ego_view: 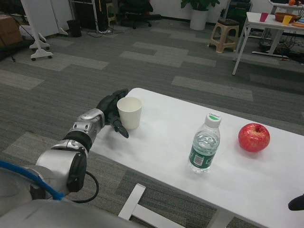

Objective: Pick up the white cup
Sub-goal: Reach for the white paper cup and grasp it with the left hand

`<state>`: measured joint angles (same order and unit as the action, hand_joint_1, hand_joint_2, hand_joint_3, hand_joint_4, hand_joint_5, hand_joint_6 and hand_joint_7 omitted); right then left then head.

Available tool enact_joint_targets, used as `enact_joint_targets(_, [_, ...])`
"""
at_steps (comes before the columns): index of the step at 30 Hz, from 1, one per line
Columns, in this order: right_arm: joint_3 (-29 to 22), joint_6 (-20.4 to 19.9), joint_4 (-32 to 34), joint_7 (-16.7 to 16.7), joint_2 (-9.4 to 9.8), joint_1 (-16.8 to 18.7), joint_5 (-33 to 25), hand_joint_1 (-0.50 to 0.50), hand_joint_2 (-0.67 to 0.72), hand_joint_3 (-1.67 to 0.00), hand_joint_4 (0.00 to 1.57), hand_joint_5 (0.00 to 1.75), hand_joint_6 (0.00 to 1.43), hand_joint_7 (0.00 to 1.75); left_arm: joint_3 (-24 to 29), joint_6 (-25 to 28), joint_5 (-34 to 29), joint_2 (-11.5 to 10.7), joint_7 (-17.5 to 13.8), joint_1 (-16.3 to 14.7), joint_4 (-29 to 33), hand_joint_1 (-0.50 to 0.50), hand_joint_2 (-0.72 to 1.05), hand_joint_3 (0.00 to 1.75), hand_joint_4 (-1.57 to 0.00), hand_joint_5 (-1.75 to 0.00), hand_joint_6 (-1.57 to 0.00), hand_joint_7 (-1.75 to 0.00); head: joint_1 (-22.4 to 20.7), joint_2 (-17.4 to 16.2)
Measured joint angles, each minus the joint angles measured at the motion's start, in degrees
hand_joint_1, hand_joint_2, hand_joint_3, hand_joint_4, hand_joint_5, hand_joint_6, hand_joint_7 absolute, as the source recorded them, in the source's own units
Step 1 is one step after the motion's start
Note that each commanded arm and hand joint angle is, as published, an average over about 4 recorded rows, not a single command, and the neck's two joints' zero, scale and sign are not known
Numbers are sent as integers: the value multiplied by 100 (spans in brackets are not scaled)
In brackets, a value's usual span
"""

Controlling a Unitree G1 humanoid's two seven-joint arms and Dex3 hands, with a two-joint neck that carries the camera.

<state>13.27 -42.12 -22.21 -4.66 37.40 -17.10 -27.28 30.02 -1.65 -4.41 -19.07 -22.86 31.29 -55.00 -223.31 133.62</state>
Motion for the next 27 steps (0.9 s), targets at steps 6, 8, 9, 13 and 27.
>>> enact_joint_targets(6, [0, 0, 0, 0, 0, 0, 0, -46, 72, 0, 0, 0, 0, 0, -71, -3, -2, -2, 3, 9, -15, -50, -55, 9, 0, -56, 0, -35, 5, 2])
enact_joint_targets(8, [0, 0, 0, 0, 0, 0, 0, -46, 72, 0, 0, 0, 0, 0, -88, -3, -5, -2, 5, 9, -17, -50, -55, 9, 0, -77, 0, -52, 5, 2])
enact_joint_targets(9, [0, 0, 0, 0, 0, 0, 0, -46, 72, 0, 0, 0, 0, 0, -99, -3, -9, -2, 5, 9, -17, -50, -55, 9, 0, -82, 0, -66, 5, 2])
enact_joint_targets(13, [0, 0, 0, 0, 0, 0, 0, -46, 72, 0, 0, 0, 0, 0, -135, -2, -53, -2, 6, 9, -36, -50, -55, 9, 0, -108, 0, -122, -9, -8])
enact_joint_targets(27, [1, 0, 0, 0, 0, 0, 0, -46, 72, 0, 0, 0, 0, 0, -162, 6, -160, -2, 5, 9, -58, -50, -55, 9, 0, -175, -64, -168, -22, -30])
